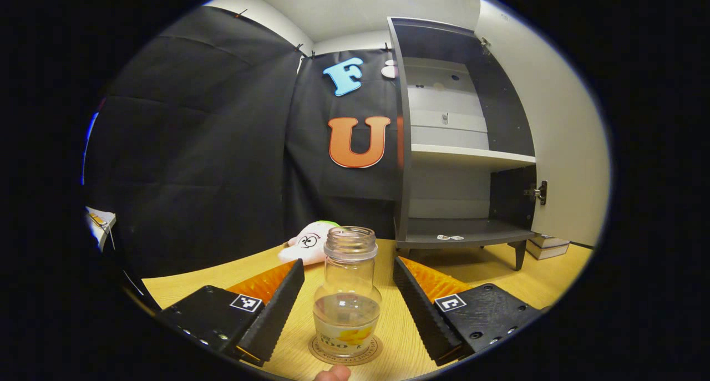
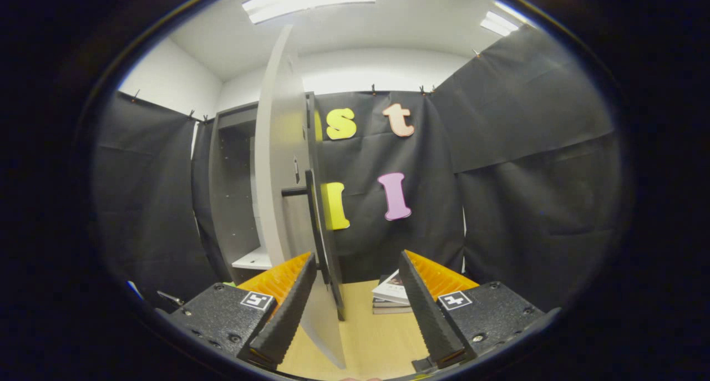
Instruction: Open the cabinet door with the right hand, grasp the bottle in the cabinet with the left hand and place it on the coaster, then close the cabinet door with the right hand.
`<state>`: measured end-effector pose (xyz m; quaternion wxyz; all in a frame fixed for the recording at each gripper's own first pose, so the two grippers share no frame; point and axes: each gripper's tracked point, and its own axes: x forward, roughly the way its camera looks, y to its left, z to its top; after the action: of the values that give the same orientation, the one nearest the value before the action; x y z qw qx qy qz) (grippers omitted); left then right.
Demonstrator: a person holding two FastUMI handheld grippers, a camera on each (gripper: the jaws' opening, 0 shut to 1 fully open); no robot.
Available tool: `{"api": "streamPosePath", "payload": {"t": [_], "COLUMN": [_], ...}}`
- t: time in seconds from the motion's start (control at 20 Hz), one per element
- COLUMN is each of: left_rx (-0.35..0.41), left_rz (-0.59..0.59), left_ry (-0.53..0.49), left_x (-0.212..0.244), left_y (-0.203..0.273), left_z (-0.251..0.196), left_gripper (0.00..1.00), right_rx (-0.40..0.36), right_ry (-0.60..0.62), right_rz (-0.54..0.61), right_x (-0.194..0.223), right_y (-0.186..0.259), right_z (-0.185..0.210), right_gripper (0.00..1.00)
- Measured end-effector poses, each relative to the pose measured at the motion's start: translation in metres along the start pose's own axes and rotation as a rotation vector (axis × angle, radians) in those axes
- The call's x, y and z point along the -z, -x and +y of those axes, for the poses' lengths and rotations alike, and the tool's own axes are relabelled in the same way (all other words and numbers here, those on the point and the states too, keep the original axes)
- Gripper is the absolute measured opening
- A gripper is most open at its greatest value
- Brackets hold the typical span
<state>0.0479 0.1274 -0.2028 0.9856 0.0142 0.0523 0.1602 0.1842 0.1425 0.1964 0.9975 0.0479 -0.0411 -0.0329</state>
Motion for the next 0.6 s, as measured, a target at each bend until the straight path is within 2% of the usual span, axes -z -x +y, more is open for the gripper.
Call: {"api": "streamPosePath", "payload": {"t": [0.25,0.6], "left_rx": [0.031,0.118], "left_rz": [-0.025,-0.096], "left_ry": [-0.010,-0.077], "left_x": [-0.045,-0.151], "left_y": [0.015,0.035], "left_z": [-0.004,-0.037], "left_gripper": [0.95,0.95], "right_rx": [0.018,-0.016], "right_ry": [0.011,0.019], "right_rz": [0.005,-0.023], "right_x": [0.006,0.001], "right_y": [-0.005,-0.025], "right_z": [-0.017,-0.023], "right_gripper": [0.93,0.93]}}
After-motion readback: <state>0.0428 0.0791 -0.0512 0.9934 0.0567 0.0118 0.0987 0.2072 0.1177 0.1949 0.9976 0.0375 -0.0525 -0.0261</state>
